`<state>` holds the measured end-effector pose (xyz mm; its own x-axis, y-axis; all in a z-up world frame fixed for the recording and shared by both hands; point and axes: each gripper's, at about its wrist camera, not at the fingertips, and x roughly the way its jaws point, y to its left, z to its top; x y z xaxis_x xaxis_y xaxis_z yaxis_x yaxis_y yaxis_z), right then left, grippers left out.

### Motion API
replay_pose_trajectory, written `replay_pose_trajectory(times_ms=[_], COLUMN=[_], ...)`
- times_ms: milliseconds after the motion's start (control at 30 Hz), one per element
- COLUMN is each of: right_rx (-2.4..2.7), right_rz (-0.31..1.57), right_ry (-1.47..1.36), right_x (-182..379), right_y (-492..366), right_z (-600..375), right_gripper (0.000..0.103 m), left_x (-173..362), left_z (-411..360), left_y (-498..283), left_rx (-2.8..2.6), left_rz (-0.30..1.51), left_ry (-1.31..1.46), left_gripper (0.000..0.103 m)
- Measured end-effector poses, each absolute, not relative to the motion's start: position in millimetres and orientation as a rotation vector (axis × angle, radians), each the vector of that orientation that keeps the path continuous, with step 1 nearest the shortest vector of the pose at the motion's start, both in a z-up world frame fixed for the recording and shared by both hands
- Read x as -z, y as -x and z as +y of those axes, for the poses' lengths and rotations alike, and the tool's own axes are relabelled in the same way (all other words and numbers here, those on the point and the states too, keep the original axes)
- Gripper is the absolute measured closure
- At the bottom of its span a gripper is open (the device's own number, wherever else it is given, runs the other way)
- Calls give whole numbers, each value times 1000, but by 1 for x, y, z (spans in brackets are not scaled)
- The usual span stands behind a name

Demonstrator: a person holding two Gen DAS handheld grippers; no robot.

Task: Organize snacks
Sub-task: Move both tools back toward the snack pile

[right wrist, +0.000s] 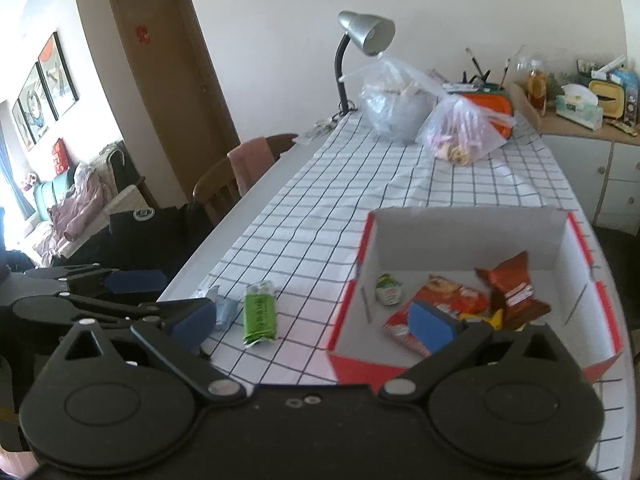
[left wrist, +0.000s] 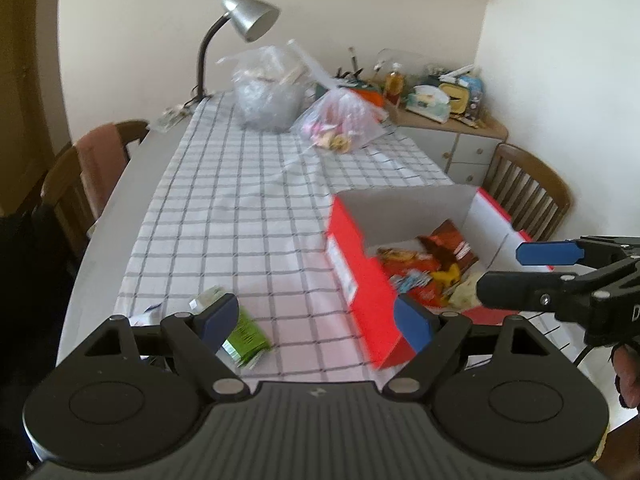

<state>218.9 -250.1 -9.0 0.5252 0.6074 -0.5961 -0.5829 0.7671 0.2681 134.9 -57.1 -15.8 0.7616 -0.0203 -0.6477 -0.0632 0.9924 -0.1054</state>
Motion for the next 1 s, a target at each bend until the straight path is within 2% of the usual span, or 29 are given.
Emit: replay_pose_trajectory(times_ms=[367, 700, 1000], right_rx=[-704, -718, -728], right_rz=[777, 835, 908], right_ry=[17, 118, 218], right_x=[29, 60, 94], right_y=[-217, -230, -252], right_z=[-190, -132, -86], right_gripper=[0, 1, 7], left_x=[35, 70, 104], left_z=[14, 46, 55], left_y=[-109, -95, -109], left_rx=[-102, -153, -184], left_rz=[744, 808, 878], left_ry=[149, 174, 217], left_gripper=[18, 18, 19])
